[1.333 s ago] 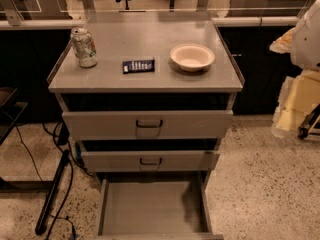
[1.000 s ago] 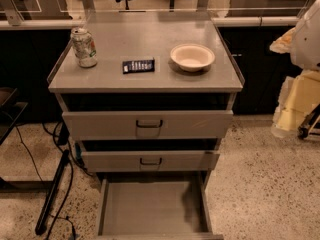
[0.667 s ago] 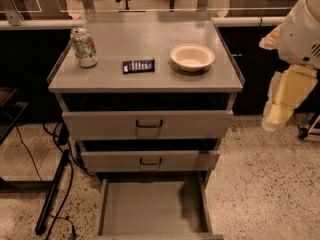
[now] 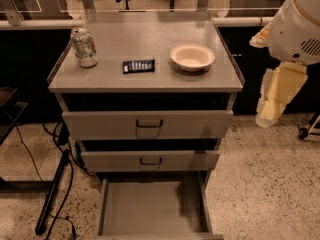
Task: Place rxbar blueberry into bottom drawer
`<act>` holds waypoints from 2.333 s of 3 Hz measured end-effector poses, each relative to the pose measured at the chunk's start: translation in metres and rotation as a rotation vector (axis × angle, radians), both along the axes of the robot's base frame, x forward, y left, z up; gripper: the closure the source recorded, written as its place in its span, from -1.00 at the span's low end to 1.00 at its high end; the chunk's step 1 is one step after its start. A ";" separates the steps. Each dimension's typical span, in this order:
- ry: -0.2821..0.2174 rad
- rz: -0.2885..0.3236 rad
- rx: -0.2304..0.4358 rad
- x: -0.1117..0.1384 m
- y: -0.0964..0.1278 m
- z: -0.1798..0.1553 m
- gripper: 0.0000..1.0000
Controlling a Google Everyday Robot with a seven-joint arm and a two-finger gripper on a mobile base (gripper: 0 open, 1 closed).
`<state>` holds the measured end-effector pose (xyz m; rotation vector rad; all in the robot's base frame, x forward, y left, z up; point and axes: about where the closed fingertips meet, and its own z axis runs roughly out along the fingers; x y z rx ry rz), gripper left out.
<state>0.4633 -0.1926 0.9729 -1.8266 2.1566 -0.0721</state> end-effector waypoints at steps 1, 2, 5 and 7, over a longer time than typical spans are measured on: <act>-0.030 0.004 0.015 0.011 0.006 0.000 -1.00; -0.046 0.047 0.038 0.043 0.019 -0.004 -1.00; -0.080 0.133 0.084 0.106 0.060 0.000 -1.00; -0.082 0.214 0.132 0.177 0.102 -0.009 -1.00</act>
Offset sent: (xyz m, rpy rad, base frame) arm 0.0783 0.0325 -0.0088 0.0652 -0.0560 0.0962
